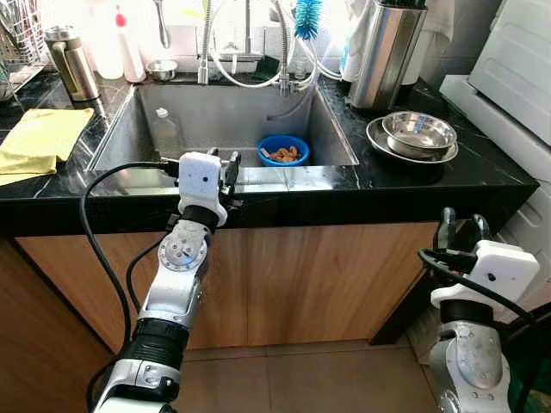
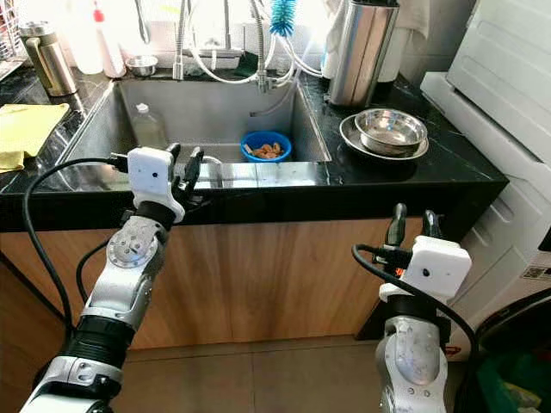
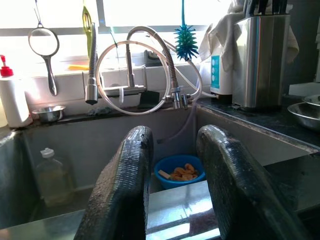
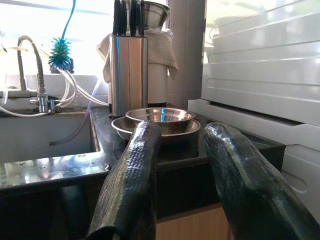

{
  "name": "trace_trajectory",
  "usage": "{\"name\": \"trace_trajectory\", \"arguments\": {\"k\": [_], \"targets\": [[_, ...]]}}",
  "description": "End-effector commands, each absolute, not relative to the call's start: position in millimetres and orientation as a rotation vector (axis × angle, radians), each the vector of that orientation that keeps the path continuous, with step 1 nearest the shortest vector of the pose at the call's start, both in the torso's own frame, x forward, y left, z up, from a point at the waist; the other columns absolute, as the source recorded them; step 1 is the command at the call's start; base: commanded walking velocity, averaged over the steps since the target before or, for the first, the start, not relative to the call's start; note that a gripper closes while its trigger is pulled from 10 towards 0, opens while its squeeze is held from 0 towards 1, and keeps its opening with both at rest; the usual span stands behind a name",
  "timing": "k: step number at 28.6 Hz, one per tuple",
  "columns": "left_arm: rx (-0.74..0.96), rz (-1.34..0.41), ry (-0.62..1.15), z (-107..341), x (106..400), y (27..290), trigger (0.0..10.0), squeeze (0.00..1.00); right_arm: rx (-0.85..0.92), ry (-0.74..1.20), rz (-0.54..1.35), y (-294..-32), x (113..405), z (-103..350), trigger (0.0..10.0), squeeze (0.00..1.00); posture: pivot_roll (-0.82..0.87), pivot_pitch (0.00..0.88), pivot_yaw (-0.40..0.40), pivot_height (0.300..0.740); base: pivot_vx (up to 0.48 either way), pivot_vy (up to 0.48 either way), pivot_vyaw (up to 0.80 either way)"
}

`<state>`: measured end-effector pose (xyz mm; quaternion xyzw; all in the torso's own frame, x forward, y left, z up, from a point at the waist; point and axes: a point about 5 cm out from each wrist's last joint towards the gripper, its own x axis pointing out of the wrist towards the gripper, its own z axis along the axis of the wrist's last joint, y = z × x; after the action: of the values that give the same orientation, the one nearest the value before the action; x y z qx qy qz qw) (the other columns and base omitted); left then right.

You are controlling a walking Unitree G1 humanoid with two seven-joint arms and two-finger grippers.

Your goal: Kitchen organization

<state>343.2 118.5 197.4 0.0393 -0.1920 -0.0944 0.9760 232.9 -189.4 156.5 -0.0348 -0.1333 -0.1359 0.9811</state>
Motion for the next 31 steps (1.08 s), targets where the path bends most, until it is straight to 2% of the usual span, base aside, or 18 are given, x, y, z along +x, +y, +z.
{"name": "trace_trajectory", "arguments": {"k": [1,18,24,31], "targets": [[0.071,-0.200,-0.404,203,342,116,10.0,0.00,-0.098,-0.267,-0.253,-187,234,157,10.0,0.00,0.08,0.045,-0.068,0.740,0.000,0.000,0.00],[0.058,-0.167,-0.404,193,340,119,10.0,0.00,-0.086,-0.285,-0.251,-187,236,160,10.0,0.00,0.08,0.035,-0.074,0.740,0.000,0.000,0.08],[0.132,-0.220,-0.418,185,336,108,10.0,0.00,-0.095,-0.287,-0.249,-186,239,157,10.0,0.00,0.08,0.018,-0.070,0.740,0.000,0.000,0.00],[0.117,-0.217,-0.400,176,333,106,10.0,0.00,-0.086,-0.272,-0.245,-183,237,151,10.0,0.00,0.08,0.000,-0.061,0.740,0.000,0.000,0.00]]}}
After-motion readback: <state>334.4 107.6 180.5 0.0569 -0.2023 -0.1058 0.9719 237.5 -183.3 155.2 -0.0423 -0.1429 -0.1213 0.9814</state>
